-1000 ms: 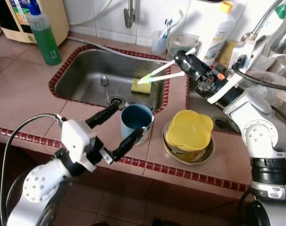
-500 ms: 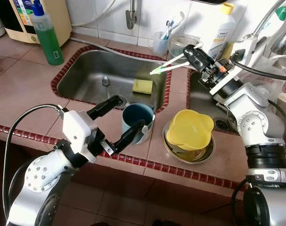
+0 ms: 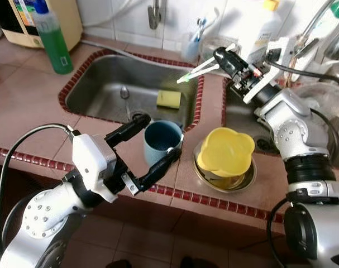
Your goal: Kitchen organization
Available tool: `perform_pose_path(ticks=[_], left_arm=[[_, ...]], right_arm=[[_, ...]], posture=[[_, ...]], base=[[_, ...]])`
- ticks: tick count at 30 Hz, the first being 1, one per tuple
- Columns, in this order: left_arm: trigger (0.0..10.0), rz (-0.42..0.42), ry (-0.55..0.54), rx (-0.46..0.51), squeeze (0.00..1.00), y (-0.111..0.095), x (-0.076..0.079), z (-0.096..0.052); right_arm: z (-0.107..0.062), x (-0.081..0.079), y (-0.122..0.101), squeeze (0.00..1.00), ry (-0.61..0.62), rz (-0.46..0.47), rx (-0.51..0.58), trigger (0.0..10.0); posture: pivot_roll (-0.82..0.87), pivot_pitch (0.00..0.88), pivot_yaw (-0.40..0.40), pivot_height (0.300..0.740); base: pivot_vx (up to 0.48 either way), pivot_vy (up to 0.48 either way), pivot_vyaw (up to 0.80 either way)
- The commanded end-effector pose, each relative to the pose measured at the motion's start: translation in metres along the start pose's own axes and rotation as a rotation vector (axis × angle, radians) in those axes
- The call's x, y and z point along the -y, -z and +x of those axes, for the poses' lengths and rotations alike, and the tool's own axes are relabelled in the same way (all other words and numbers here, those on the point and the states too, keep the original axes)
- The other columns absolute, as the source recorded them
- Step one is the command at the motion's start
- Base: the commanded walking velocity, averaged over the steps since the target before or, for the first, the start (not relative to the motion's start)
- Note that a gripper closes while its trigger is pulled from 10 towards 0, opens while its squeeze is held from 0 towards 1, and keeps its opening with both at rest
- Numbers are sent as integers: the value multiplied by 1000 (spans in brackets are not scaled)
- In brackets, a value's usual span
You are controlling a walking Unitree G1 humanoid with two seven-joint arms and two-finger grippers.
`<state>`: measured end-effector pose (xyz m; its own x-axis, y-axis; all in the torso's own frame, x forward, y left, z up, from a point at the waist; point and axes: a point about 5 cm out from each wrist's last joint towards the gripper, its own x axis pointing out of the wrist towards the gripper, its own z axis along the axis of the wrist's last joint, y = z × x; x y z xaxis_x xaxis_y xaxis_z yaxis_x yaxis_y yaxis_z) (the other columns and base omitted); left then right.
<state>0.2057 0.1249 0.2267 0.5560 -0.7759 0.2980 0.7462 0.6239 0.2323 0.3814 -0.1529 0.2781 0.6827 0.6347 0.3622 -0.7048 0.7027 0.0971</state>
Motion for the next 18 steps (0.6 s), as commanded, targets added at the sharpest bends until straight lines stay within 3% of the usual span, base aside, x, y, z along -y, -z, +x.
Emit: perform_pose_path(ticks=[1, 10, 18], left_arm=[[10000, -7, 15, 1, 0, -6, 5, 0], [10000, -49, 25, -3, 0, -11, 7, 3], [10000, -83, 30, 5, 0, -19, 14, 6]], right_arm=[[3, 5, -6, 0, 34, -36, -9, 10000], [20, 12, -7, 0, 114, -55, -59, 10000], [34, 12, -13, 0, 97, -63, -118, 10000]], posture=[[4, 304, -70, 740], [-6, 378, -62, 740], [-26, 424, -66, 740]], base=[[0, 0, 0], [0, 0, 0], [0, 0, 0]])
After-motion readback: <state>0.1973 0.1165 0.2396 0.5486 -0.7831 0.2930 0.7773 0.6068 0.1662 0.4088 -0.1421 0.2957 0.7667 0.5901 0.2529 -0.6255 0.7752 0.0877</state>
